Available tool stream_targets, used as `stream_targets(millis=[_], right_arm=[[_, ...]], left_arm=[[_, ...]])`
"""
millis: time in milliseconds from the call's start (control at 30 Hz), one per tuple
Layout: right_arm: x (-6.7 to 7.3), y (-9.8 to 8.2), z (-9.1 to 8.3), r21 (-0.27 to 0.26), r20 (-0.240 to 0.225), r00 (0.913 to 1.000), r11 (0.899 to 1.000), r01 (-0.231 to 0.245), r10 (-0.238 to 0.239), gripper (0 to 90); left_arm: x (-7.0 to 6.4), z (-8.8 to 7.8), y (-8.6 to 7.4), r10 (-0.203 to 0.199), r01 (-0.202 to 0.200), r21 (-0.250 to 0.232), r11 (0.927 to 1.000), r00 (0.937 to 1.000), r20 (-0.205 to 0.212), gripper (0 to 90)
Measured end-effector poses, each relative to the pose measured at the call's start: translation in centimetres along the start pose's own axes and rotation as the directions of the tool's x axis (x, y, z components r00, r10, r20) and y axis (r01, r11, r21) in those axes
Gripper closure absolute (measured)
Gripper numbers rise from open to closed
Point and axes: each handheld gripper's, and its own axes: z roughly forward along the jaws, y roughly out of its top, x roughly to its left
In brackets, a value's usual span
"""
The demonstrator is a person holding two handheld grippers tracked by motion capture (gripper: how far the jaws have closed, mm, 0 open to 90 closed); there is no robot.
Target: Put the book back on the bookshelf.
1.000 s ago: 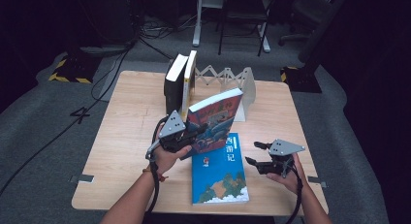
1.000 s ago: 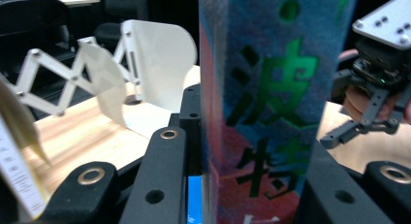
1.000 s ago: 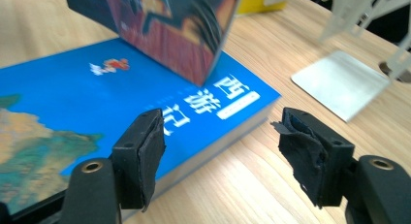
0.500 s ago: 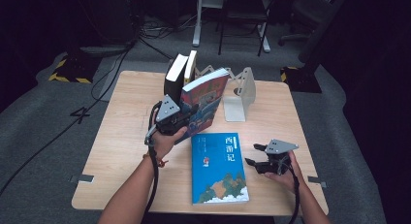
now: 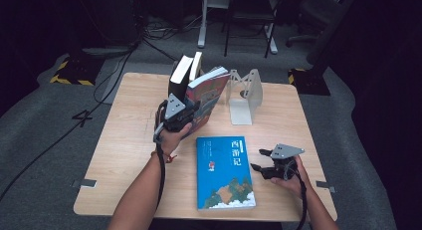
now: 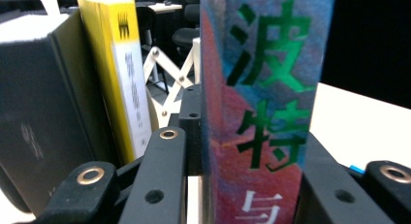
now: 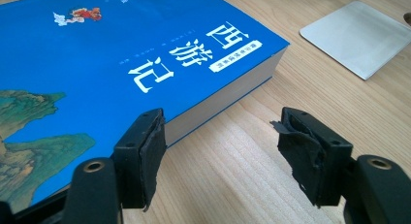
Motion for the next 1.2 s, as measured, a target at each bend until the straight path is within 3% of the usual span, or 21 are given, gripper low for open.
stream_targets(millis=[67,500,633,900,1200], right_arm=[[0.0,0.0,0.0,0.002,0.003,1.0000,1.000,0.002,-0.002,34.5],[0.4,0.1,0.2,0.017,0.002,0.9996,0.999,0.027,-0.027,35.1],[0.4,0.2,0.3,0.017,0.004,0.9996,0.999,0.029,-0.029,35.0],[0.6,0.4,0.6,0.021,-0.006,0.9993,0.999,0.037,-0.037,34.7],[0.8,0.3,0.6,0.033,-0.013,0.9991,0.999,0.042,-0.041,34.1]], left_arm=[[0.2,-0.2,-0.3,-0.024,0.024,-0.016,0.9996,0.9997,0.005,74.0],[1.0,-2.3,-2.3,-0.040,0.040,0.010,0.9991,0.9992,0.001,73.8],[1.6,-2.7,-2.9,-0.064,0.064,0.010,0.9979,0.9980,-0.003,73.8],[1.7,-2.5,-3.2,-0.095,0.095,-0.005,0.9954,0.9949,0.035,73.3],[1.7,-2.2,-4.1,-0.107,0.107,0.019,0.9941,0.9942,0.012,68.1]])
